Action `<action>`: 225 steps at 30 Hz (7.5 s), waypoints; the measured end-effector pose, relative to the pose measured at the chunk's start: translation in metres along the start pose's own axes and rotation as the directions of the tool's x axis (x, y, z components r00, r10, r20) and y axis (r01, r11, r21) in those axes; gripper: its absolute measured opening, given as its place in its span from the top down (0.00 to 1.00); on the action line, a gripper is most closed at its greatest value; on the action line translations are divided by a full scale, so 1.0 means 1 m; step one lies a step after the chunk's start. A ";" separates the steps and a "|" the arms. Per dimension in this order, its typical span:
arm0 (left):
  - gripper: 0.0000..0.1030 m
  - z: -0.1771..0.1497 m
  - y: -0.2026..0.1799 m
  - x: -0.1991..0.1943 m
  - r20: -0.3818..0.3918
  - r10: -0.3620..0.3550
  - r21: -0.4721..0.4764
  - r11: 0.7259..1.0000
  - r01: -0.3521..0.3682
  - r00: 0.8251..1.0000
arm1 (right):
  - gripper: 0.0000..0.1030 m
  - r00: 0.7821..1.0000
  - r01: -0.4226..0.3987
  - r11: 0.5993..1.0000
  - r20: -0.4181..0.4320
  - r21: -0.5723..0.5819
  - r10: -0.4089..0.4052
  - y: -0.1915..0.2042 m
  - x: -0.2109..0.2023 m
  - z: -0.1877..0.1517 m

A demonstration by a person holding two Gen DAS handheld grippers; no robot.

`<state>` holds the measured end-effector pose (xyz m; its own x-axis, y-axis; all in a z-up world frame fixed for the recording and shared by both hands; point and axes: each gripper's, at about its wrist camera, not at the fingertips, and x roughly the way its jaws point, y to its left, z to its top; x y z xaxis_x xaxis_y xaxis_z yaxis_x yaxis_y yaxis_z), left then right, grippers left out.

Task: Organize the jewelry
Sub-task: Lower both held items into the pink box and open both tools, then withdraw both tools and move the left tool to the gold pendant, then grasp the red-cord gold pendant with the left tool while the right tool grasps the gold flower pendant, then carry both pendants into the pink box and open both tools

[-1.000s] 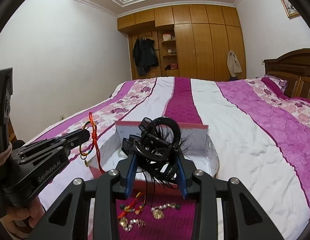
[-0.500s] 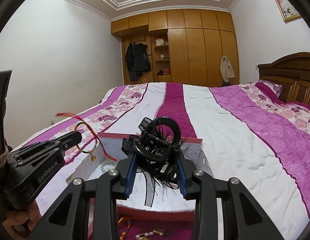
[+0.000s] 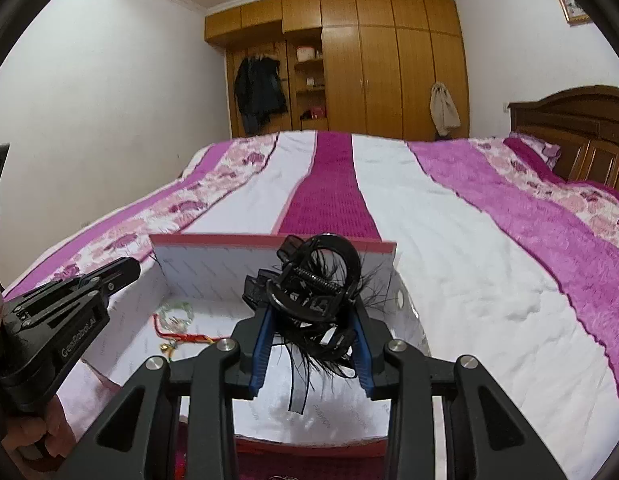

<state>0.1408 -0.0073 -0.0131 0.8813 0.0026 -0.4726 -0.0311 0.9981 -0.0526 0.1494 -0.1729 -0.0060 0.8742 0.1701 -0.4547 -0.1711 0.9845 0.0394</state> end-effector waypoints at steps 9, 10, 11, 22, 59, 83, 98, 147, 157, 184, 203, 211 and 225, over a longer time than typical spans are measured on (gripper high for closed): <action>1.00 -0.007 0.000 0.010 -0.049 -0.001 -0.004 1.000 0.000 0.999 | 0.63 0.993 0.012 1.000 -0.117 0.011 -0.011 -0.008 0.033 -0.011; 1.00 -0.007 0.000 0.010 -0.053 -0.001 -0.005 1.000 0.000 0.999 | 0.63 0.992 0.012 1.000 -0.126 0.013 -0.010 -0.008 0.035 -0.012; 1.00 -0.007 0.000 0.010 -0.055 -0.002 -0.008 1.000 0.002 0.998 | 0.63 0.991 0.010 1.000 -0.135 0.013 -0.008 -0.009 0.037 -0.013; 0.79 0.001 0.002 -0.007 -0.064 -0.034 -0.006 0.999 0.034 0.997 | 0.37 0.988 -0.041 0.999 -0.148 0.035 0.046 -0.007 0.027 -0.009; 0.70 -0.040 -0.033 -0.073 -0.250 -0.243 0.024 0.966 0.257 0.937 | 0.33 0.981 -0.051 0.998 -0.187 0.029 0.056 -0.012 -0.086 -0.043; 1.00 -0.065 -0.058 -0.038 -0.367 -0.232 0.075 0.958 0.278 0.901 | 0.33 0.971 -0.039 0.995 -0.233 0.094 0.060 -0.030 -0.076 -0.065; 1.00 -0.037 -0.020 -0.071 -0.263 -0.238 -0.018 0.970 0.242 0.935 | 0.33 0.956 -0.087 0.993 -0.275 0.078 0.106 -0.011 -0.067 -0.073; 1.00 -0.030 0.001 -0.100 -0.136 -0.233 -0.061 0.972 0.227 0.963 | 0.81 0.980 -0.172 0.985 -0.098 0.005 0.172 0.016 -0.093 -0.052; 1.00 -0.015 0.001 -0.104 -0.039 -0.202 -0.047 0.979 0.200 0.979 | 0.81 0.990 -0.144 0.990 0.004 0.011 0.144 0.015 -0.101 -0.034; 1.00 0.013 -0.007 -0.047 0.028 -0.150 -0.024 0.988 0.151 0.988 | 0.81 0.992 -0.076 0.997 0.098 0.014 0.074 0.012 -0.052 0.009; 1.00 -0.008 -0.009 0.020 -0.170 -0.083 -0.015 0.997 0.082 0.982 | 0.81 0.995 0.001 1.000 -0.103 0.008 0.000 -0.002 0.033 -0.006; 0.88 -0.013 -0.007 0.029 -0.246 -0.086 -0.052 0.996 0.076 0.965 | 0.76 0.988 -0.026 0.999 -0.154 0.023 0.030 -0.005 0.040 -0.005; 0.66 -0.002 -0.004 -0.004 -0.157 -0.087 -0.036 0.996 0.083 0.984 | 0.41 0.989 -0.075 0.995 -0.124 0.066 0.083 -0.004 0.020 0.000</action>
<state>0.1369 -0.0113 -0.0130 0.7955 -0.0942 -0.5986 0.0247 0.9921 -0.1232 0.1676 -0.1730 -0.0151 0.7937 0.2446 -0.5570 -0.2059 0.9696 0.1324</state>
